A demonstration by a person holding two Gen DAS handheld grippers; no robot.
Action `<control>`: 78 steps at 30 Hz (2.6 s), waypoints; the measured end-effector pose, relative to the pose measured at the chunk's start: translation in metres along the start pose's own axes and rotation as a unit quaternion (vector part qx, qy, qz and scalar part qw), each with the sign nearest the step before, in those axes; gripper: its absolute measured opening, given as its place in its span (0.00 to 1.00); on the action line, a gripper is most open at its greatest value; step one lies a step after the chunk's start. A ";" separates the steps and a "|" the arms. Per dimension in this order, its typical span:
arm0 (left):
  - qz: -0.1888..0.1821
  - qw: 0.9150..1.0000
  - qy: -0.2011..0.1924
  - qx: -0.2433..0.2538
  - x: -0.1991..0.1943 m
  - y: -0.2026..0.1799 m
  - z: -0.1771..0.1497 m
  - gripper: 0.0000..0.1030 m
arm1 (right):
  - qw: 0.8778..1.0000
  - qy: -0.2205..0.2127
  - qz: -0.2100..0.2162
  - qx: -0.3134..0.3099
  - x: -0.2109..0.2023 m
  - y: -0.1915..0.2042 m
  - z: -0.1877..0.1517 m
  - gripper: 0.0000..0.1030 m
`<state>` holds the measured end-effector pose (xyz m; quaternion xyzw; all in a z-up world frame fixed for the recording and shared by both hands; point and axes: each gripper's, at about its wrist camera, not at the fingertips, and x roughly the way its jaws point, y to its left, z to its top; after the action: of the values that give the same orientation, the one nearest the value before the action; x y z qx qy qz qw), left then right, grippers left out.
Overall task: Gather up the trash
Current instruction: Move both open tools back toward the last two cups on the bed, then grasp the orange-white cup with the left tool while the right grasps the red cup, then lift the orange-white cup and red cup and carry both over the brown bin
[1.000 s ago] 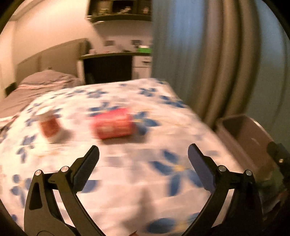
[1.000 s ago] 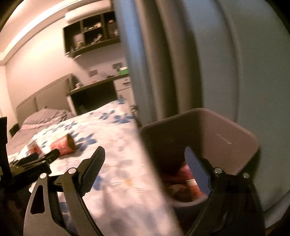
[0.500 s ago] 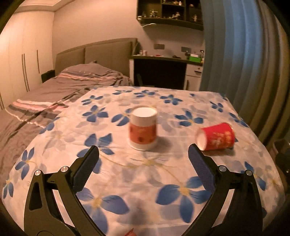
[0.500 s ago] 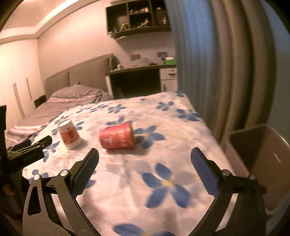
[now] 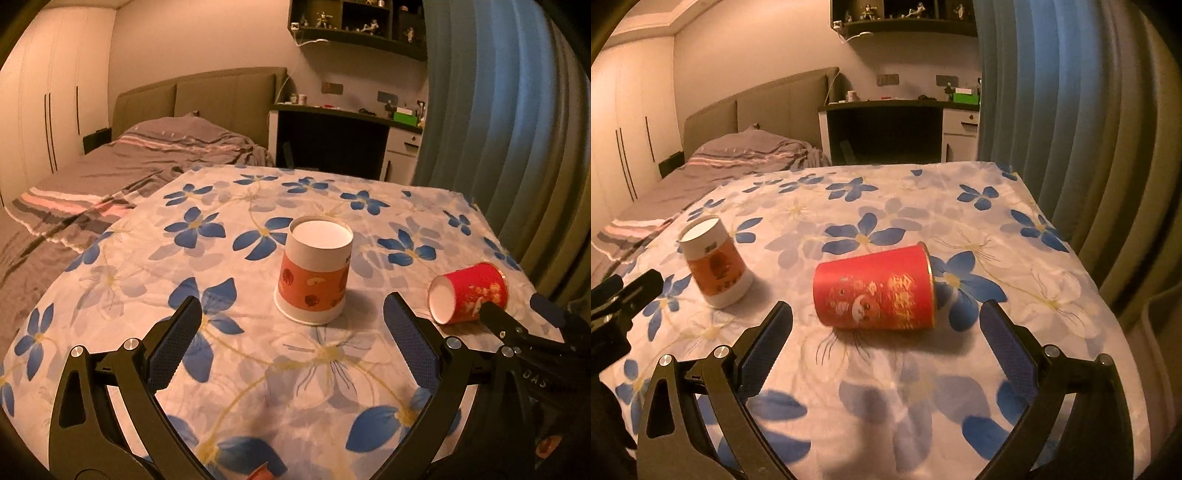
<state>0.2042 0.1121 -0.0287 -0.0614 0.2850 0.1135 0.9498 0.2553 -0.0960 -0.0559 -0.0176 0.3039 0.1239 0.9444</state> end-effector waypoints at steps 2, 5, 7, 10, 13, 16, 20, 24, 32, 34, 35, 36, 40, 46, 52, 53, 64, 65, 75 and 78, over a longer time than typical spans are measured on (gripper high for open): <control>-0.001 1.000 0.007 0.000 0.009 -0.001 0.002 0.94 | 1.000 0.007 -0.006 0.001 0.009 0.000 0.002 0.94; -0.004 1.000 0.012 -0.002 0.020 -0.003 0.006 0.94 | 1.000 0.023 -0.001 0.006 0.021 0.001 0.006 0.94; -0.004 1.000 0.015 -0.001 0.026 -0.005 0.008 0.94 | 0.999 0.032 0.000 0.008 0.028 0.001 0.007 0.94; -0.003 1.000 0.026 -0.001 0.038 -0.007 0.010 0.94 | 0.999 0.037 -0.001 0.006 0.034 0.002 0.010 0.94; 0.000 1.000 0.029 -0.001 0.045 -0.007 0.012 0.94 | 0.999 0.048 -0.002 0.007 0.041 0.003 0.011 0.94; 0.004 0.999 0.032 -0.003 0.054 -0.007 0.015 0.94 | 0.999 0.053 -0.005 0.006 0.045 0.005 0.012 0.92; 0.010 0.999 0.035 -0.007 0.066 -0.007 0.020 0.94 | 0.998 0.066 0.002 0.003 0.050 0.006 0.012 0.87; 0.006 0.999 0.043 -0.012 0.076 -0.007 0.024 0.94 | 0.997 0.072 0.006 0.005 0.051 0.006 0.011 0.80; -0.019 0.998 0.053 -0.017 0.084 -0.005 0.027 0.62 | 0.997 0.075 0.010 0.005 0.053 0.005 0.010 0.80; -0.024 0.998 0.055 -0.021 0.085 -0.004 0.026 0.59 | 0.997 0.075 0.010 0.006 0.053 0.005 0.009 0.79; -0.027 0.998 0.054 -0.024 0.085 -0.003 0.026 0.59 | 0.997 0.074 0.010 0.007 0.052 0.005 0.009 0.79; -0.031 0.998 0.053 -0.025 0.084 -0.003 0.026 0.58 | 0.997 0.074 0.011 0.008 0.052 0.004 0.009 0.79; -0.028 0.998 0.047 -0.021 0.079 -0.003 0.024 0.57 | 0.998 0.069 0.009 0.006 0.048 0.004 0.008 0.79; -0.026 0.999 0.035 -0.006 0.053 -0.007 0.022 0.57 | 0.998 0.058 0.015 0.009 0.031 -0.003 0.004 0.79; -0.028 0.999 0.023 0.002 0.013 -0.014 0.014 0.57 | 0.999 0.043 0.025 0.015 0.002 -0.012 -0.003 0.79; -0.030 0.999 0.019 0.003 0.005 -0.015 0.011 0.57 | 0.999 0.041 0.027 0.015 -0.005 -0.013 -0.005 0.79; -0.056 0.998 -0.004 0.002 -0.058 -0.033 -0.022 0.57 | 0.999 0.008 0.043 0.021 -0.078 -0.033 -0.032 0.79; -0.058 0.998 -0.005 0.003 -0.061 -0.035 -0.024 0.57 | 0.999 0.007 0.043 0.023 -0.083 -0.036 -0.035 0.79; -0.089 0.996 -0.008 0.028 -0.086 -0.065 -0.045 0.57 | 0.998 -0.013 0.028 0.053 -0.128 -0.068 -0.063 0.79; -0.095 0.995 -0.009 0.035 -0.092 -0.073 -0.048 0.57 | 0.998 -0.018 0.022 0.057 -0.135 -0.074 -0.067 0.79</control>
<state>0.1229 0.0160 -0.0138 -0.0543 0.2728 0.0135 0.9604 0.1297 -0.2054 -0.0353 0.0452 0.2942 0.1275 0.9461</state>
